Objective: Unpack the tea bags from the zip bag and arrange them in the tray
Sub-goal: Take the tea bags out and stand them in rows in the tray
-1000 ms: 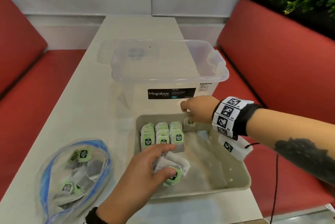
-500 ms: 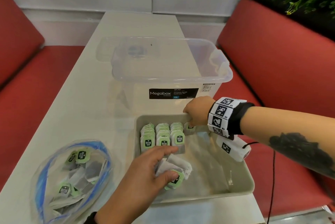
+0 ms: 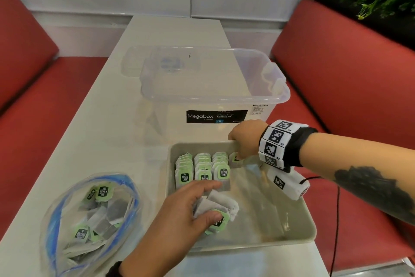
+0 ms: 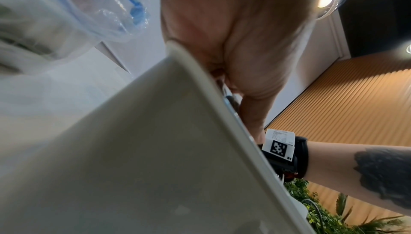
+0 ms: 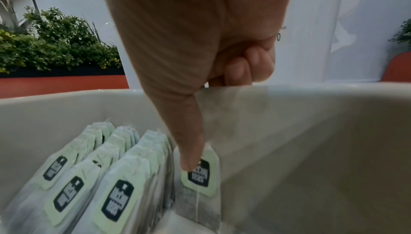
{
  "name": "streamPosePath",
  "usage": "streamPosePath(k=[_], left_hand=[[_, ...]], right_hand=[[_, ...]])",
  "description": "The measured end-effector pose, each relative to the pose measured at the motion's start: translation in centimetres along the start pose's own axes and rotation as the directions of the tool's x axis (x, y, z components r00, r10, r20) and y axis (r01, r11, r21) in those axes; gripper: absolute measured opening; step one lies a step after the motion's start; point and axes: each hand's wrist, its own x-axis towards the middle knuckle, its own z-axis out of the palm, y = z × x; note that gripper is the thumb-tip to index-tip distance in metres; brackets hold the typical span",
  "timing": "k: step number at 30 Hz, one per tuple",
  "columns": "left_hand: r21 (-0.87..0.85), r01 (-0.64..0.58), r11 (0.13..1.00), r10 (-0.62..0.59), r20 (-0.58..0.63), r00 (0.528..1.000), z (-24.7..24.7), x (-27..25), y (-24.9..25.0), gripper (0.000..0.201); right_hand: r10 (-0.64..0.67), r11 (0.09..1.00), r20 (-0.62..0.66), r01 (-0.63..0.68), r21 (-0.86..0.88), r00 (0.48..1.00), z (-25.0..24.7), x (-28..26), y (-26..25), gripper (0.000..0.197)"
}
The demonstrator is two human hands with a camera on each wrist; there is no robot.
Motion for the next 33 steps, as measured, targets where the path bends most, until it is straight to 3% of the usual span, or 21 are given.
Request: streamPosePath(k=[3, 7, 8, 12, 15, 19, 21, 26, 31, 33], left_hand=[[-0.104, 0.066, 0.992, -0.074, -0.078, 0.994, -0.1, 0.0, 0.0, 0.042], [-0.336, 0.087, 0.938, -0.166, -0.215, 0.962, -0.3, 0.6, 0.0, 0.039], [-0.400, 0.070, 0.914, -0.181, -0.247, 0.952, -0.3, 0.7, 0.1, 0.038], [-0.571, -0.007, 0.821, -0.230, -0.342, 0.911, -0.4, 1.2, 1.1, 0.038], [-0.611, -0.035, 0.791, -0.235, -0.356, 0.904, -0.2, 1.1, 1.4, 0.047], [-0.579, -0.040, 0.814, -0.200, -0.344, 0.917, 0.4, 1.0, 1.2, 0.058], [-0.520, -0.027, 0.854, -0.182, -0.347, 0.920, 0.7, 0.9, 0.7, 0.062], [-0.319, -0.016, 0.948, -0.102, -0.350, 0.931, 1.1, 0.5, 0.2, 0.054], [-0.117, -0.031, 0.993, -0.001, -0.262, 0.965, 1.2, 0.1, 1.1, 0.052], [-0.072, -0.054, 0.996, 0.036, -0.228, 0.973, 1.2, 0.1, 1.0, 0.053]], right_hand=[[0.005, 0.998, -0.011, -0.004, 0.056, 1.000, -0.4, -0.5, 0.5, 0.041], [-0.030, 0.963, -0.274, 0.102, 0.250, 0.961, -2.0, -2.9, 0.5, 0.012], [-0.050, 0.934, -0.314, 0.156, 0.322, 0.948, -2.5, -3.7, 0.1, 0.015], [-0.165, 0.814, -0.254, 0.276, 0.511, 0.953, -3.6, -7.1, -2.2, 0.030], [-0.162, 0.666, -0.243, 0.288, 0.688, 0.956, -3.1, -7.8, -2.9, 0.027], [-0.066, 0.368, -0.244, 0.251, 0.895, 0.968, -3.1, -8.2, -2.6, 0.020], [-0.020, 0.269, -0.240, 0.236, 0.934, 0.971, -3.4, -8.5, -2.2, 0.022], [0.035, 0.254, -0.179, 0.165, 0.953, 0.983, -3.9, -8.6, -0.5, 0.020], [-0.127, 0.269, -0.046, 0.079, 0.960, 0.991, -3.6, -8.6, 0.2, 0.006], [-0.142, 0.259, -0.027, 0.064, 0.964, 0.989, -3.5, -8.6, 0.3, 0.012]])
